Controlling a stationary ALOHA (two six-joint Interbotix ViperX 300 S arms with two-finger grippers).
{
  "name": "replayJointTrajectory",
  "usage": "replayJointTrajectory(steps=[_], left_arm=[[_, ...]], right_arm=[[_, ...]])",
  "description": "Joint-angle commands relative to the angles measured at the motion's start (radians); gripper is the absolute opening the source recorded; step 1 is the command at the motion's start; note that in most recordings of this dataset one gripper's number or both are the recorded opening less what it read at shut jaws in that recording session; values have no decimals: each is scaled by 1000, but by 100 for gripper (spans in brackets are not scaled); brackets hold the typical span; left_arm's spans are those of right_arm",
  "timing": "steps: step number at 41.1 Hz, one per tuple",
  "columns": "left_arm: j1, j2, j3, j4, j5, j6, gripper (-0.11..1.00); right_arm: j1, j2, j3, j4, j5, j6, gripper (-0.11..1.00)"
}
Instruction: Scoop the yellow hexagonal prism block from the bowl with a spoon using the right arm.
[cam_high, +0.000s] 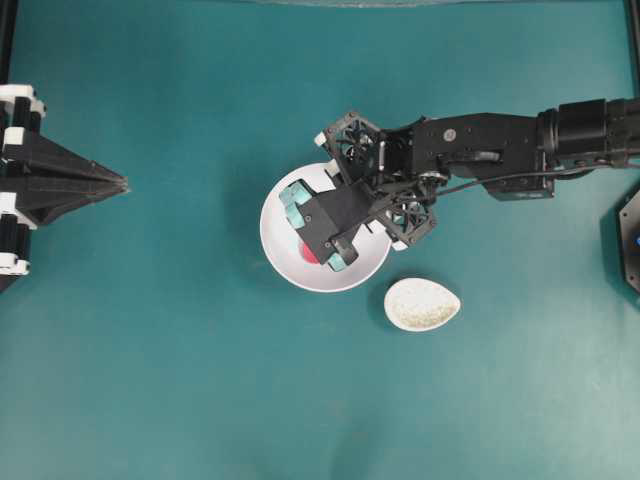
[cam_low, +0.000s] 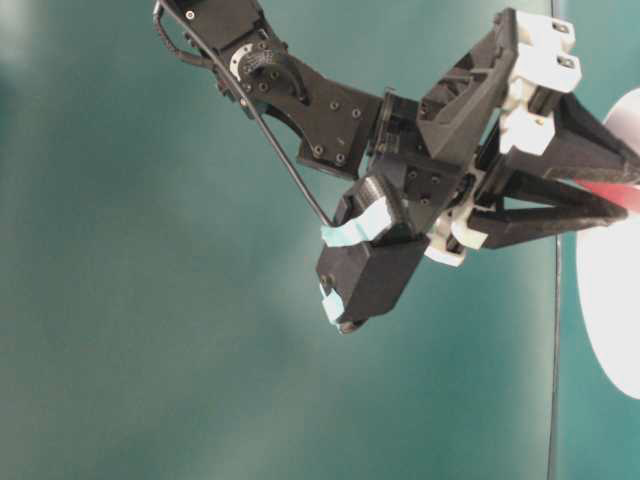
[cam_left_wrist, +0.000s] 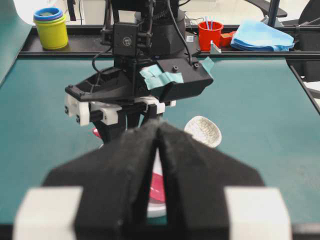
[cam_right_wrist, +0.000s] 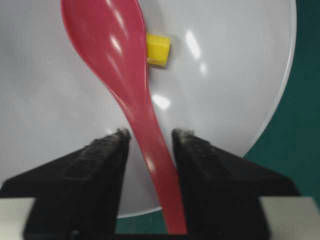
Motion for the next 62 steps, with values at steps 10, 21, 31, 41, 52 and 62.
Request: replayJointTrajectory(steps=[10, 21, 31, 41, 52, 62], left_arm=[[0, 5, -21, 3, -5, 2, 6], [0, 5, -23, 3, -3, 2, 6], [0, 5, -23, 3, -3, 2, 6], [0, 5, -23, 3, -3, 2, 6], [0, 5, -23, 3, -5, 2, 6], [0, 5, -23, 3, -5, 2, 6]], right_arm=[[2, -18, -21, 3, 12, 2, 26], [3, -32, -21, 6, 23, 8, 25], [17, -89, -23, 20, 23, 17, 25], [35, -129, -21, 51, 25, 23, 25], [63, -176, -14, 57, 25, 86, 25], [80, -245, 21, 55, 25, 256, 25]])
